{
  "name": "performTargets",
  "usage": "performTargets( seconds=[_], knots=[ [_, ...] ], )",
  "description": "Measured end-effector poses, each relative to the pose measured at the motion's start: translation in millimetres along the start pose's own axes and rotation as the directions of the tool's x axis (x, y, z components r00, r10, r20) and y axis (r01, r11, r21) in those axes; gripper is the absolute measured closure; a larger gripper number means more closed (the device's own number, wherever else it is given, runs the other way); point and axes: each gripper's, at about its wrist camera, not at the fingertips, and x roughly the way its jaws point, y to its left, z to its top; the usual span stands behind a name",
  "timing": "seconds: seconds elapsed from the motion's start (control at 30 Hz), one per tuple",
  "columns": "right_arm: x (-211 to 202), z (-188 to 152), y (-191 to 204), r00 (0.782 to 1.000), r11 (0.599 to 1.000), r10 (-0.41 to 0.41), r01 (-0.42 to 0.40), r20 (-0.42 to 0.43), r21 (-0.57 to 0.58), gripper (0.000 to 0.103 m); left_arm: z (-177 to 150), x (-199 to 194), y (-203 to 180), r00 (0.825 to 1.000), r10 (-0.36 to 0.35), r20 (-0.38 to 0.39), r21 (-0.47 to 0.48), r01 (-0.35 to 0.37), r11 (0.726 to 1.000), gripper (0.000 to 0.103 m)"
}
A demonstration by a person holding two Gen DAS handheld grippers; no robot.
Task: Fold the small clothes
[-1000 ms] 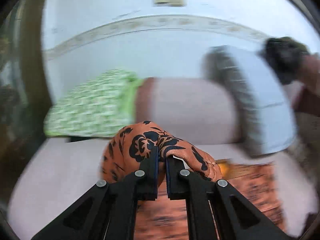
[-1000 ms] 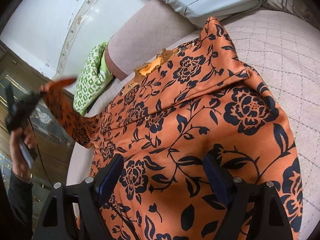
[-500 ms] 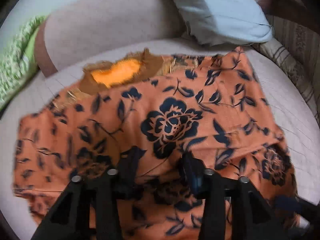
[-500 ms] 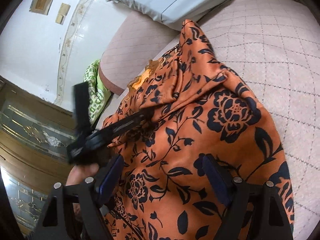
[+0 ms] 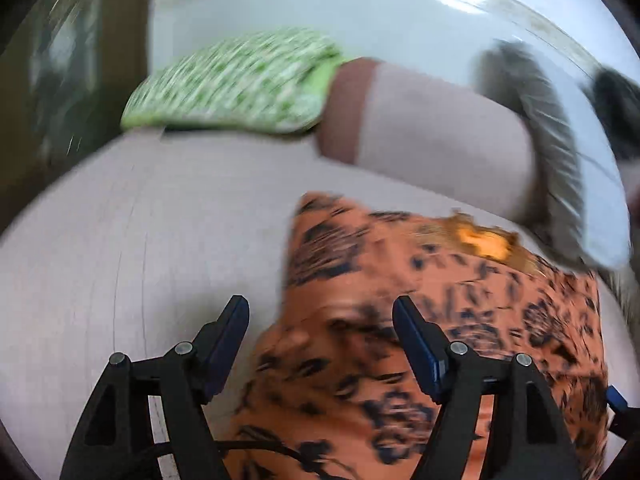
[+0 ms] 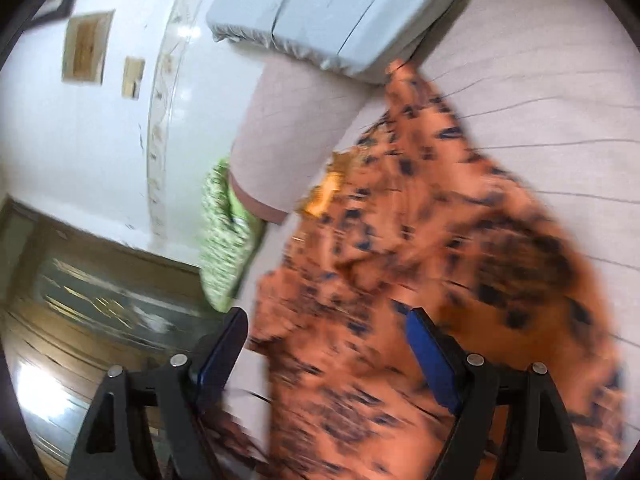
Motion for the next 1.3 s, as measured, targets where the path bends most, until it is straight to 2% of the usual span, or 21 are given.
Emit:
performTargets(
  seconds=[0.07, 0.17, 0.33, 0.43, 0.47, 0.5, 0.6, 0.67, 0.73, 0.77, 0.83, 0.87, 0.93, 0.97, 1.0, 1.03, 1.07, 1.13, 1.17, 1.23, 1.3],
  knots=[
    [30, 11, 2, 1.000, 0.998, -0.014, 0.015, -0.024, 0.060, 0.020, -1, 6, 14, 0.999, 0.037, -0.021, -0.034, -0.037, 0.999, 0.028],
    [68, 20, 0, 0.998, 0.992, -0.050, 0.054, -0.042, 0.110, 0.020, 6, 1, 24, 1.000, 0.007, 0.008, -0.083, -0.007, 0.997, 0.028],
    [105, 22, -20, 0.989, 0.969, -0.140, 0.146, -0.044, 0.198, 0.021, 9, 1, 38, 1.000, -0.029, -0.013, -0.132, 0.027, 0.991, 0.028],
    [102, 30, -15, 0.983, 0.968, -0.184, 0.180, 0.009, 0.173, 0.038, 12, 0, 47, 1.000, -0.021, -0.013, -0.159, 0.019, 0.987, 0.028],
    [103, 35, -7, 0.976, 0.970, -0.218, 0.215, 0.015, 0.114, 0.053, 12, 0, 52, 1.000, -0.017, -0.017, -0.180, 0.014, 0.984, 0.028],
    [105, 38, -3, 0.967, 0.964, -0.256, 0.254, 0.010, 0.075, 0.074, 13, 2, 56, 1.000, -0.015, -0.023, -0.203, 0.010, 0.979, 0.028],
    [107, 52, 12, 0.928, 0.928, -0.371, 0.372, 0.024, -0.040, 0.082, 12, 10, 67, 0.999, -0.003, -0.051, -0.252, -0.010, 0.968, 0.028],
    [97, 57, 47, 0.911, 0.892, -0.397, 0.412, 0.111, -0.186, 0.083, 13, 11, 69, 0.999, -0.006, -0.046, -0.263, -0.006, 0.965, 0.028],
    [84, 53, 78, 0.890, 0.831, -0.410, 0.454, 0.200, -0.320, 0.083, 17, 5, 65, 1.000, -0.031, 0.002, -0.255, 0.031, 0.967, 0.028],
    [76, 47, 88, 0.868, 0.782, -0.431, 0.496, 0.247, -0.377, 0.083, 19, 1, 60, 0.998, -0.047, 0.029, -0.235, 0.053, 0.971, 0.028],
    [74, 38, 72, 0.812, 0.705, -0.513, 0.583, 0.277, -0.404, 0.083, 24, -1, 45, 0.993, -0.108, 0.054, -0.175, 0.116, 0.978, 0.028],
    [75, 37, 56, 0.793, 0.691, -0.548, 0.609, 0.268, -0.390, 0.083, 25, 4, 34, 0.987, -0.154, 0.034, -0.134, 0.157, 0.978, 0.027],
    [63, 37, 7, 0.779, 0.723, -0.595, 0.627, 0.199, -0.290, 0.083, 17, 26, 18, 0.988, -0.133, -0.082, -0.063, 0.128, 0.990, 0.026],
    [58, 37, -6, 0.792, 0.751, -0.584, 0.610, 0.176, -0.254, 0.083, 10, 41, 15, 0.983, -0.093, -0.157, -0.039, 0.088, 0.995, 0.026],
    [53, 38, -13, 0.813, 0.780, -0.557, 0.582, 0.166, -0.232, 0.082, 1, 59, 16, 0.969, -0.051, -0.243, -0.036, 0.044, 0.998, 0.026],
    [46, 40, -13, 0.839, 0.813, -0.522, 0.543, 0.152, -0.209, 0.082, -7, 69, 22, 0.959, -0.052, -0.279, -0.070, 0.033, 0.997, 0.027],
    [43, 42, -11, 0.862, 0.840, -0.490, 0.507, 0.131, -0.193, 0.079, -5, 66, 22, 0.967, -0.047, -0.249, -0.070, 0.031, 0.997, 0.027],
    [37, 47, -9, 0.915, 0.906, -0.394, 0.403, 0.089, -0.129, 0.052, 0, 58, 18, 0.973, -0.040, -0.227, -0.051, 0.029, 0.998, 0.027],
    [33, 49, -10, 0.927, 0.923, -0.364, 0.372, 0.089, -0.096, 0.018, 1, 55, 17, 0.976, -0.039, -0.216, -0.049, 0.029, 0.998, 0.027],
    [26, 52, -16, 0.939, 0.941, -0.331, 0.336, 0.091, -0.047, 0.015, 3, 46, 17, 0.981, -0.023, -0.190, -0.049, 0.014, 0.999, 0.027],
    [28, 55, -19, 0.936, 0.937, -0.342, 0.346, 0.079, -0.047, 0.015, 13, 24, 18, 0.995, -0.050, -0.083, -0.067, 0.044, 0.997, 0.027]
  ],
)
